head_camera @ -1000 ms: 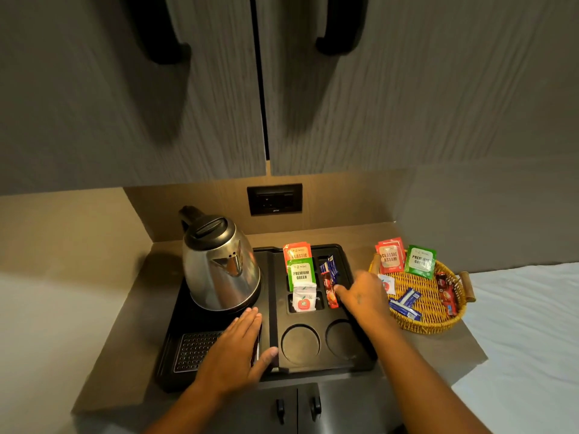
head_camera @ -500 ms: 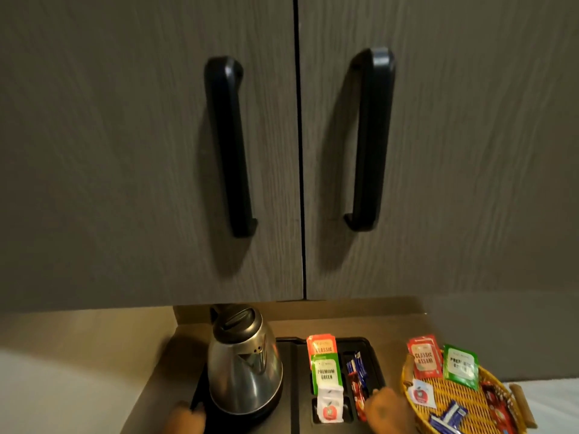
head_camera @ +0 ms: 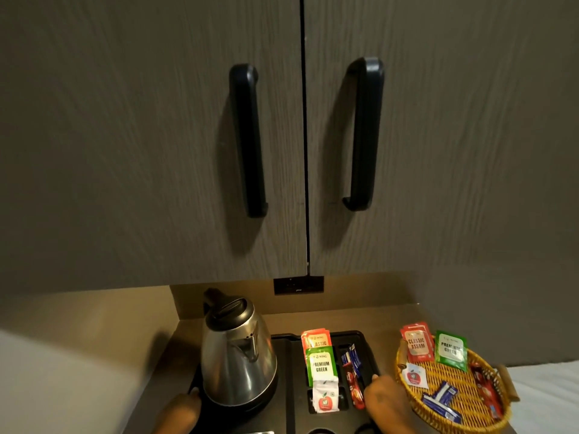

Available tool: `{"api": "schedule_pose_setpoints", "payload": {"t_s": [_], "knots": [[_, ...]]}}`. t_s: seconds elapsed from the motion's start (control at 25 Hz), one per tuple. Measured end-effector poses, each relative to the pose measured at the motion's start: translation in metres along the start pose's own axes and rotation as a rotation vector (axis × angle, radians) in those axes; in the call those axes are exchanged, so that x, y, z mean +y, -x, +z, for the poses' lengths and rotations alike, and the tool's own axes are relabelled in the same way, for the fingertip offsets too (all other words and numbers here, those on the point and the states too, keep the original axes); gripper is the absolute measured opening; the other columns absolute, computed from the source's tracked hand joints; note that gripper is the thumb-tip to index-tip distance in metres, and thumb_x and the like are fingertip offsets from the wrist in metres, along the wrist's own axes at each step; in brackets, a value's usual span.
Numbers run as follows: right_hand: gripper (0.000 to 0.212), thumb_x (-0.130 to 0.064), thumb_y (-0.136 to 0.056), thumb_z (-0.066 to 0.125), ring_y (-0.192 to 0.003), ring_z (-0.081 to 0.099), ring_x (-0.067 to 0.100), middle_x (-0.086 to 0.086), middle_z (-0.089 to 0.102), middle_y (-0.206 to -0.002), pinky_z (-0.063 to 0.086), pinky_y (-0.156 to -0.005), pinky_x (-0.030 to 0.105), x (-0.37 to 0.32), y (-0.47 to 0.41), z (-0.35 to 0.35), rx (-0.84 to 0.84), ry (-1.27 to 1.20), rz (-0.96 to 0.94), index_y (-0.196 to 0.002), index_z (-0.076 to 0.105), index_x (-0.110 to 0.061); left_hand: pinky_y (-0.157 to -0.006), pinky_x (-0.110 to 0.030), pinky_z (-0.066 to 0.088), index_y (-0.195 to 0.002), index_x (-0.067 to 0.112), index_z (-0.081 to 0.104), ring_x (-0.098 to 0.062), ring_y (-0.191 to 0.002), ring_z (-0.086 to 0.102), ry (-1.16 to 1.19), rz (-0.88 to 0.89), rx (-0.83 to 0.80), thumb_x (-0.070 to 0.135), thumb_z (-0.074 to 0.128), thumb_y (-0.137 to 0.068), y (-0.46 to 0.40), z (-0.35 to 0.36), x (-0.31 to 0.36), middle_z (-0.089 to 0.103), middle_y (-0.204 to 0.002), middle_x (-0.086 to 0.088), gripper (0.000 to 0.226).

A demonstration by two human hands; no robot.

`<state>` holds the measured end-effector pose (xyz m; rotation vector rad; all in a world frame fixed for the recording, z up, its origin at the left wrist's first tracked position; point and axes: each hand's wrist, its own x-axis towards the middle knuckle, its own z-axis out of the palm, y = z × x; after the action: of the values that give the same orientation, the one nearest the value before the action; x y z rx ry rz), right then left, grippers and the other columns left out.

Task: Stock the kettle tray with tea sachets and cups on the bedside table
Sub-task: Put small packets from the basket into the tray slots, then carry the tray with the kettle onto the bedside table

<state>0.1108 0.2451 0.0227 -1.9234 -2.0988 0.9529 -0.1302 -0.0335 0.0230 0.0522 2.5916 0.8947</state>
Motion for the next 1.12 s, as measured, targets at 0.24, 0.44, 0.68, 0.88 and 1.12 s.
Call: {"api": "schedule_pose_setpoints", "payload": {"t_s": [0.24,0.44,0.68,0.88,1.12], "knots": [[0.037,-0.035,-0.096,0.041,-0.087,0.052,0.021,0.010,0.059,-0.115,0.041,-0.075,0.032,-0.020,-0.005,-0.035,0.053,-0.010,-0.106,-0.104,0.063,-0.006,-0.115,-0.043,0.029,-0.141,0.006,0.042,-0.033,-0.135,0.038,0.076,0.246,0.026,0.015,0.040,-0.102,0.012,-0.037,0.033,0.045,-0.144,-0.015,0.040],[0.036,-0.029,-0.096,0.042,-0.099,0.061,0.031,0.017,0.065,-0.109,0.044,-0.077,0.033,0.015,-0.003,-0.088,0.165,-0.055,-0.089,-0.106,0.065,-0.003,-0.094,-0.038,0.046,-0.111,0.006,0.066,-0.029,-0.101,0.059,0.041,0.242,-0.069,0.032,0.032,-0.104,0.071,-0.032,0.072,0.066,-0.114,-0.017,0.044],[0.032,-0.024,-0.095,0.046,-0.100,0.060,0.037,0.023,0.063,-0.113,0.042,-0.073,0.033,0.152,0.024,-0.188,0.294,-0.223,-0.013,-0.110,0.060,0.000,-0.077,-0.034,0.043,-0.111,-0.005,0.062,-0.033,-0.096,0.059,-0.079,0.398,-0.104,0.042,0.031,-0.102,0.159,0.045,0.131,0.064,-0.115,-0.025,0.057],[0.033,-0.025,-0.094,0.046,-0.100,0.059,0.039,0.025,0.063,-0.111,0.037,-0.070,0.030,0.333,0.075,-0.300,0.465,-0.296,0.180,-0.104,0.061,0.002,-0.090,-0.038,0.044,-0.114,-0.005,0.062,-0.038,-0.109,0.059,-0.235,0.612,-0.290,0.044,0.027,-0.103,0.295,0.156,0.182,0.062,-0.119,-0.028,0.062],[0.022,-0.018,-0.089,0.049,-0.076,0.054,0.031,0.021,0.066,-0.107,0.037,-0.066,0.027,0.560,0.178,-0.422,0.671,-0.353,0.424,-0.094,0.063,-0.003,-0.104,-0.041,0.038,-0.126,-0.006,0.055,-0.041,-0.126,0.049,-0.296,0.897,-0.509,0.045,0.028,-0.102,0.507,0.313,0.217,0.050,-0.138,-0.031,0.063]]}}
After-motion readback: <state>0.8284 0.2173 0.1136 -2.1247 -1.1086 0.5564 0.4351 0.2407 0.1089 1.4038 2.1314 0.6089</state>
